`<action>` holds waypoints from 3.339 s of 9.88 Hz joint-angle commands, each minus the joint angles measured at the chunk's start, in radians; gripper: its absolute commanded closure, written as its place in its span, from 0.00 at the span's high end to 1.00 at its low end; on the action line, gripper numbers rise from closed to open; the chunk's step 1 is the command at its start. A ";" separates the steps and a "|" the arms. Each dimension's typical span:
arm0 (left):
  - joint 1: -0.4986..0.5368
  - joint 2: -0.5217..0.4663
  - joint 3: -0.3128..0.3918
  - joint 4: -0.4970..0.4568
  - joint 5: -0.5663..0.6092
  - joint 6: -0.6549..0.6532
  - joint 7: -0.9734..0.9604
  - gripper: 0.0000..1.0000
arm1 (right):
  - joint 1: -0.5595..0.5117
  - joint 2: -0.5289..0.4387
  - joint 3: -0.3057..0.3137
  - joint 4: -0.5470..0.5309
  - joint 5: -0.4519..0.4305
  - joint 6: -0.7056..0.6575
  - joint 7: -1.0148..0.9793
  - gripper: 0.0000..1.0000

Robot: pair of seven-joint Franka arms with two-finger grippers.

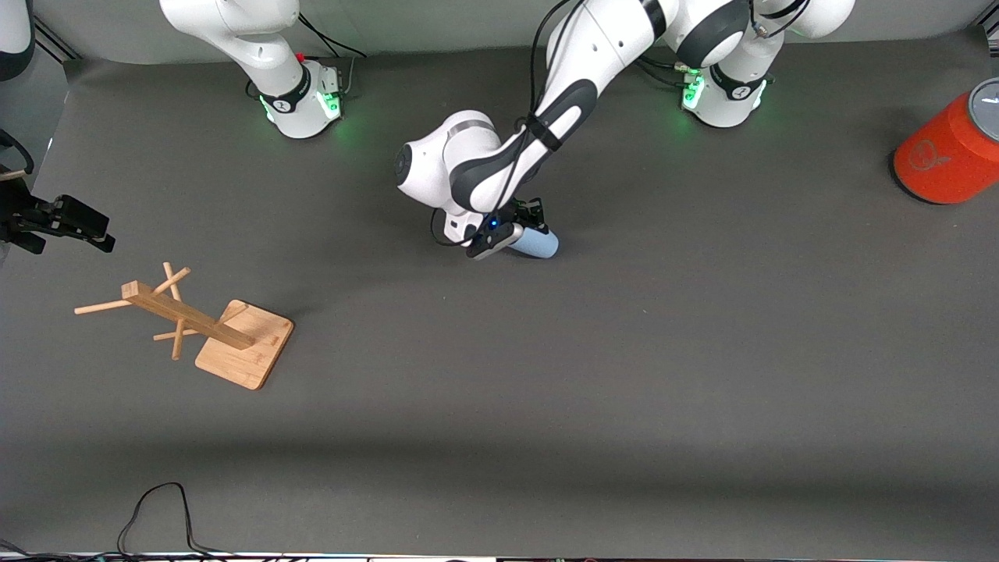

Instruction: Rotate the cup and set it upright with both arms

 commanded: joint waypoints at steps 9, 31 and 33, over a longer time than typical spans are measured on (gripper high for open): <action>0.475 -0.415 -0.169 -0.448 -0.433 0.506 0.510 0.00 | -0.012 -0.006 -0.003 -0.022 0.082 -0.048 0.031 1.00; 0.694 -0.675 -0.166 -0.588 -0.289 0.501 0.413 1.00 | -0.004 -0.001 0.008 -0.020 0.066 -0.027 0.022 1.00; 0.842 -0.737 -0.166 -0.583 -0.289 0.416 0.632 1.00 | -0.004 -0.001 0.008 -0.020 0.065 -0.027 0.022 1.00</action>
